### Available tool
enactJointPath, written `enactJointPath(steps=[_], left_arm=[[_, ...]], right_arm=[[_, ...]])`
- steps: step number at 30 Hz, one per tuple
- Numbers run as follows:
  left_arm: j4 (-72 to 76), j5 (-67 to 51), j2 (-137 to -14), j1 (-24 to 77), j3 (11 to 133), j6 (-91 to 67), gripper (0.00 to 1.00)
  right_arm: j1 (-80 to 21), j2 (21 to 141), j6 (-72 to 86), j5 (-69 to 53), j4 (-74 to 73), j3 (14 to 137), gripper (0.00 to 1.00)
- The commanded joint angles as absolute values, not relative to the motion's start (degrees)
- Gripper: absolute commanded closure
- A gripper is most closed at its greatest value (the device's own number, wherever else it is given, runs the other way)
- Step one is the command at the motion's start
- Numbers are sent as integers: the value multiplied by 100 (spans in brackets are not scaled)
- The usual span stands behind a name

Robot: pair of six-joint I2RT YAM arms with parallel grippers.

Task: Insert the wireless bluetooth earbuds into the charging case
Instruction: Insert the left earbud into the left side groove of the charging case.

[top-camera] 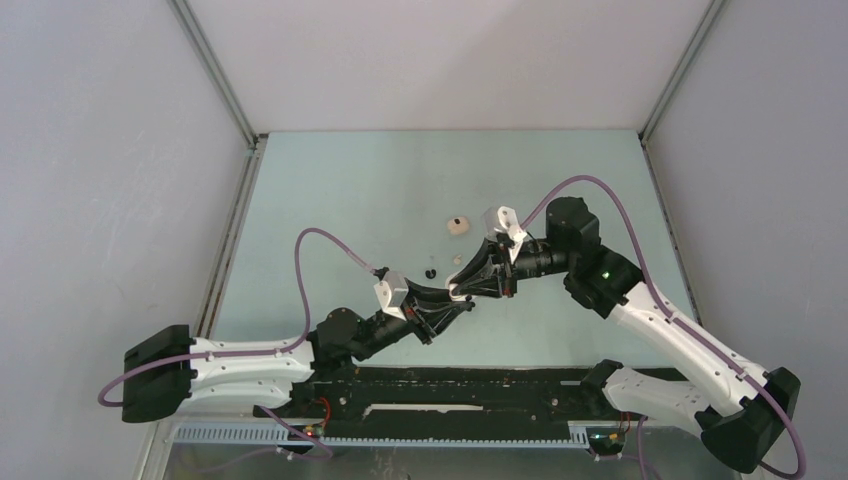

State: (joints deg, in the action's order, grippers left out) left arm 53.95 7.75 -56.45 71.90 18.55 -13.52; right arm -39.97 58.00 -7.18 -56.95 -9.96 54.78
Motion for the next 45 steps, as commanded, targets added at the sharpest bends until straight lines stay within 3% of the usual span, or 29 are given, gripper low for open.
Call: enactJointPath(steps=[1,18,25,35,45], left_arm=[[5583,773,-5474,7225,1969,-1314,100],[5590,896,-5326,7225,1861,-1279,100],[5615,905,-5266,7225,1787,-1273,100],[5511,849,-5341,7225,1795,-1256,100],[5507,809,-5524,7225,1828,-1301,100]], right_arm=[[-4055,5801,-895,-5594,-1034,5484,100],[-4157,5836,-1181,-5123,-1319,5484,100],[-4167,5871,-1163,-4948,-1314,5480,90],[-4166,5802,-1116,-5067,-1207,5493,68],[-4062,5681,-1052,-5791,-1869,6314,58]])
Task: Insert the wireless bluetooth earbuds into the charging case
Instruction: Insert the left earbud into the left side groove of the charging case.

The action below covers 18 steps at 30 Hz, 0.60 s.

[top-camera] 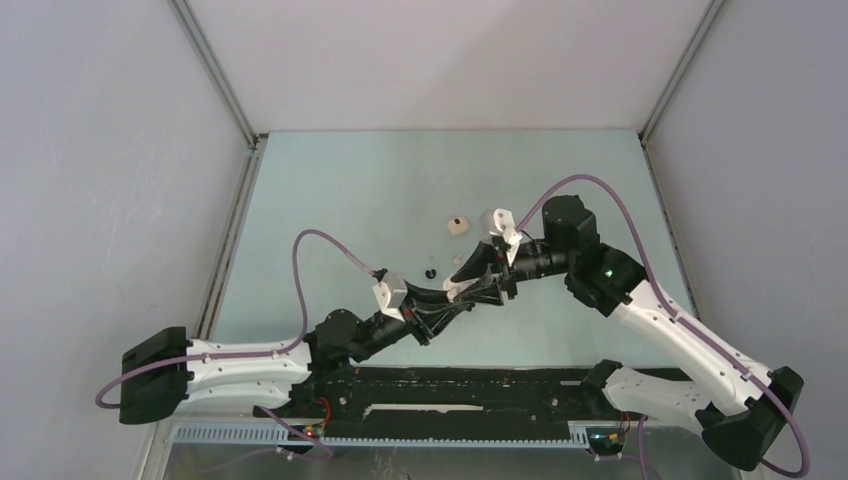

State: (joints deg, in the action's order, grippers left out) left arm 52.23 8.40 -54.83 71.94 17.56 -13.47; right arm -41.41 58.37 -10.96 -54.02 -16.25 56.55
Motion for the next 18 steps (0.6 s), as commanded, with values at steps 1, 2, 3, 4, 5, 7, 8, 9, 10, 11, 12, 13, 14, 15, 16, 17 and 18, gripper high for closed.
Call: enactJointPath(steps=[1,2,3,4,5,7,8,9,10,11,12,13,14,15,16,17,18], left_arm=[[5506,797,-5528,7225,1828,-1301,100],[5487,797,-5535,7225,1835,-1301,100],[5447,787,-5537,7225,1843,-1301,100],[5394,780,-5530,7225,1861,-1294,100],[5336,768,-5524,7225,1863,-1284,100],[5239,741,-5479,7225,1868,-1275,100],[5193,727,-5452,7225,1856,-1271,100],[5134,729,-5432,7225,1855,-1266,100],[5044,734,-5399,7225,1848,-1255,100],[4969,756,-5385,7225,1846,-1236,100],[4881,776,-5342,7225,1853,-1212,100],[4797,788,-5317,7225,1861,-1188,100],[4712,803,-5268,7225,1855,-1160,100],[4626,810,-5220,7225,1847,-1146,100],[4544,832,-5170,7225,1843,-1131,100],[4440,837,-5118,7225,1838,-1114,100],[4329,848,-5063,7225,1830,-1097,100]], right_arm=[[-4022,5674,-1065,-5870,-1978,6445,58],[-3966,5666,-1091,-5930,-2105,6593,57],[-3918,5650,-1128,-5984,-2231,6717,56],[-3854,5631,-1172,-6038,-2346,6830,56],[-3796,5599,-1217,-6075,-2448,6913,55],[-3704,5537,-1376,-6078,-2666,7033,53],[-3648,5509,-1428,-6046,-2747,7040,52],[-3595,5483,-1474,-5998,-2842,7044,52],[-3551,5467,-1469,-5919,-2909,7014,52],[-3490,5456,-1400,-5866,-2870,6941,52],[-3422,5431,-1319,-5860,-2799,6838,52],[-3322,5393,-1226,-5889,-2682,6704,52],[-3231,5339,-1168,-5916,-2567,6548,51],[-3147,5281,-1132,-5916,-2476,6390,51],[-3059,5223,-1126,-5876,-2430,6262,50],[-2958,5175,-1146,-5826,-2421,6129,49],[-2892,5138,-1181,-5786,-2419,6001,48]])
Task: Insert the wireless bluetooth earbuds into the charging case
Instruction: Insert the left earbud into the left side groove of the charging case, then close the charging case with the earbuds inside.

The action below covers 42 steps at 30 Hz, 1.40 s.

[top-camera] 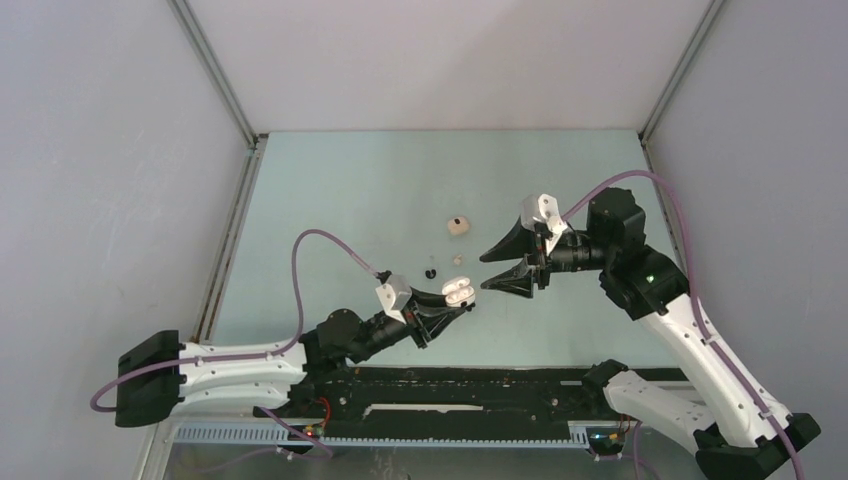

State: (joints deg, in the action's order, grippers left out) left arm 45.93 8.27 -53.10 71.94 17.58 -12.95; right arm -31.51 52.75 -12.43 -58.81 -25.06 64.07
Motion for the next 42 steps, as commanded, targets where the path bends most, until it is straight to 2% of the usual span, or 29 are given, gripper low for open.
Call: enactJointPath(steps=[1,7,14,17,23,33,42], left_arm=[[4242,864,-5016,7225,1810,-1074,100],[3912,833,-4813,7225,1658,-911,100],[3550,733,-4882,7225,1655,-530,100],[3333,553,-4984,7225,1764,-405,100],[3138,179,-5247,7225,1941,-326,100],[3122,-407,-6086,7233,2447,-340,100],[3337,-405,-6473,7233,2641,-338,100]], right_arm=[[-2837,5105,-1213,-5730,-2422,5894,48],[-2550,5093,-1139,-5673,-2404,5281,43],[-2353,5295,-2111,-6096,-2997,5020,40],[-2334,5190,-2175,-6117,-2697,4649,32],[-2352,5372,-2576,-6389,-2794,4491,24],[-2841,5784,-3172,-6027,-3137,4490,23],[-3161,5747,-3558,-5945,-3434,4491,23]])
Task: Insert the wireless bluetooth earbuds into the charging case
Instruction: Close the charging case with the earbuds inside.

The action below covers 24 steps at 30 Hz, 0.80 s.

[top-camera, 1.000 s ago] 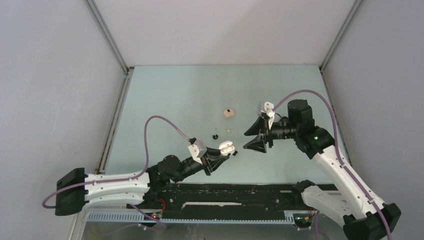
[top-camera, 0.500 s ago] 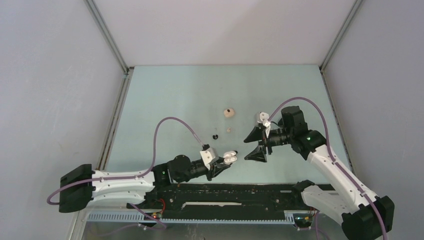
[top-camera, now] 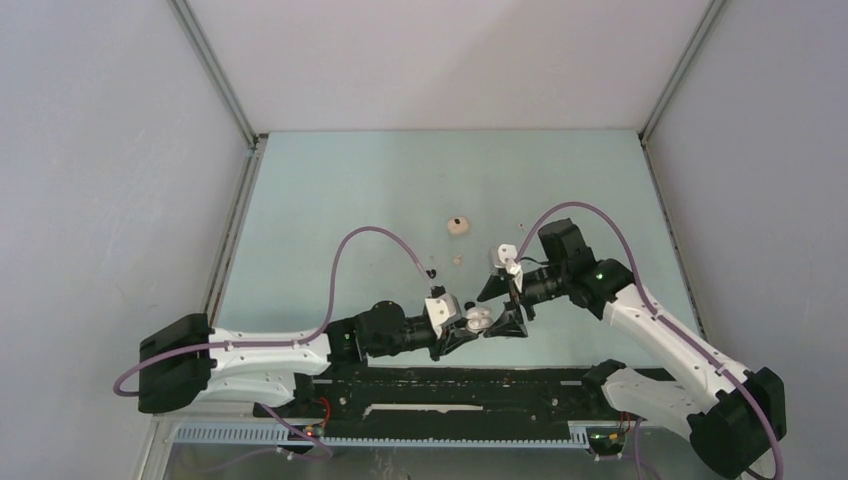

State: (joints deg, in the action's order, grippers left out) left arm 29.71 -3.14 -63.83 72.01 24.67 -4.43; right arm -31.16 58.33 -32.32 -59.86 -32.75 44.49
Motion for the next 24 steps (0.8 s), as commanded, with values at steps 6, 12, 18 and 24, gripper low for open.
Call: enactJointPath(steps=[6,12,18,24], left_arm=[[3170,137,-6709,7220,2828,-504,100],[3257,357,-6712,7163,2761,-657,100],[2937,-140,-6618,7201,2891,-356,100],[2918,-103,-6525,7225,2830,-135,100]], right_arm=[[-2989,5143,-3698,-6027,-3683,4518,23],[-2031,4241,-3592,-6633,-3877,4588,23],[-2308,5034,-3455,-5939,-3420,4442,12],[-2902,5707,-3326,-5500,-3325,4439,2]])
